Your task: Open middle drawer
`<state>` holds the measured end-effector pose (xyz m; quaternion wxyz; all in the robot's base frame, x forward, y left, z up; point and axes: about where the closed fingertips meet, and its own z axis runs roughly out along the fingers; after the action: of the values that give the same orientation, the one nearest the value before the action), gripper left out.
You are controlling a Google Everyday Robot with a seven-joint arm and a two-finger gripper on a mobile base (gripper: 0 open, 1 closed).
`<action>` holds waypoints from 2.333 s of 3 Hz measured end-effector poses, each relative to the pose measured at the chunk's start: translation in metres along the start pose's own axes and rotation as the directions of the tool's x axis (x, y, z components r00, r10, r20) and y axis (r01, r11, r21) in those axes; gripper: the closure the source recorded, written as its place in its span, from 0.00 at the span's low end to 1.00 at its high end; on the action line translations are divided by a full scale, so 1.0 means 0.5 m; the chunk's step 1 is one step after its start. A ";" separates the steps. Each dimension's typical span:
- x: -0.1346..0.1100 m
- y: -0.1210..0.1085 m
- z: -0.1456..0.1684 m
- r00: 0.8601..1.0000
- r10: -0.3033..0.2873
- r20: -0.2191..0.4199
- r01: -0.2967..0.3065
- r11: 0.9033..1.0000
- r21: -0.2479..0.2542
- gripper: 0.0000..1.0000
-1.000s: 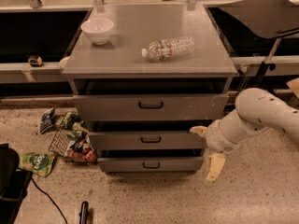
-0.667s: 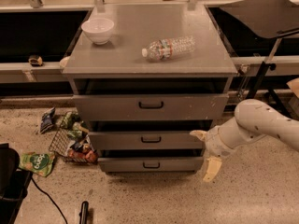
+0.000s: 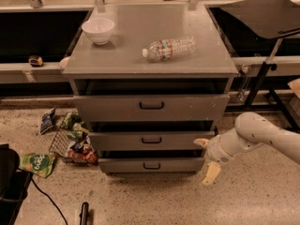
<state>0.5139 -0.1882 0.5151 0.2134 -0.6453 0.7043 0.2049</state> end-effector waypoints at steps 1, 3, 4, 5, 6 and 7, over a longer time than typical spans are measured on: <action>0.000 0.000 0.000 1.000 0.000 0.000 0.000 1.000 0.000 0.00; 0.026 -0.101 0.035 0.984 -0.120 -0.132 0.137 0.982 0.130 0.00; 0.041 -0.162 0.051 0.974 -0.174 -0.143 0.198 0.963 0.181 0.00; 0.051 -0.212 0.076 0.972 -0.206 -0.115 0.226 0.953 0.204 0.00; 0.052 -0.252 0.098 0.970 -0.225 -0.087 0.239 0.945 0.223 0.00; 0.051 -0.282 0.123 0.970 -0.236 -0.057 0.243 0.944 0.225 0.00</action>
Offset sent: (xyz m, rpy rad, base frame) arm 0.0458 -0.0053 -0.0210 -0.1764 -0.1858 0.0243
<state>0.6544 -0.1860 0.4480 0.2997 -0.6998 0.6429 0.0849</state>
